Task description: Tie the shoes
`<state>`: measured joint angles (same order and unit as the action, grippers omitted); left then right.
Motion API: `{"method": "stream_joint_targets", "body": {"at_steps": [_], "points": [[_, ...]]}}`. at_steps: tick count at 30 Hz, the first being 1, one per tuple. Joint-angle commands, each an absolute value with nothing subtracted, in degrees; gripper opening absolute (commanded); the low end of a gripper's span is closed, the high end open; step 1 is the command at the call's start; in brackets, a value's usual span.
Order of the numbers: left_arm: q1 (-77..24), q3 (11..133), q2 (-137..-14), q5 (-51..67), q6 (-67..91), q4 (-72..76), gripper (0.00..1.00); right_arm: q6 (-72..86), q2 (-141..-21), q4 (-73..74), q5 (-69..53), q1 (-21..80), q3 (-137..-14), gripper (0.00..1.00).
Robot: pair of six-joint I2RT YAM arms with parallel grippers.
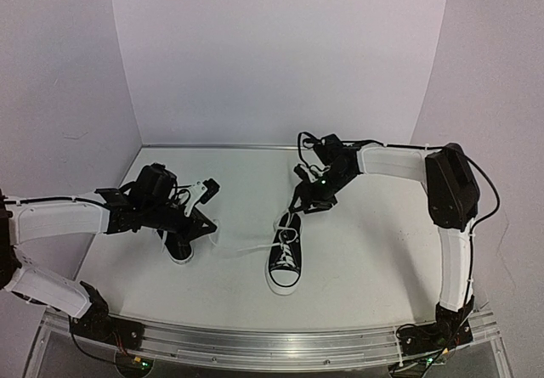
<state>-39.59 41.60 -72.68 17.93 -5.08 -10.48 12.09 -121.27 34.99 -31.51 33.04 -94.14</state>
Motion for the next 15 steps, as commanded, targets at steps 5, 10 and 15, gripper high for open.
{"method": "stream_joint_targets", "body": {"at_steps": [5, 10, 15], "points": [[-39.64, 44.68, -73.6, 17.59, -5.71, -9.23, 0.0, 9.62, -123.26, 35.55, -35.48, 32.78, -98.43, 0.28], [-39.64, 44.48, -73.85, 17.42, -5.92, -8.79, 0.0, 9.77, -120.6, 36.32, -37.77, 32.78, -97.01, 0.09], [-39.64, 44.09, -74.0, 17.4, -6.26, -8.3, 0.0, 11.08, -116.91, 37.17, -39.42, 32.78, -96.31, 0.0]]}}
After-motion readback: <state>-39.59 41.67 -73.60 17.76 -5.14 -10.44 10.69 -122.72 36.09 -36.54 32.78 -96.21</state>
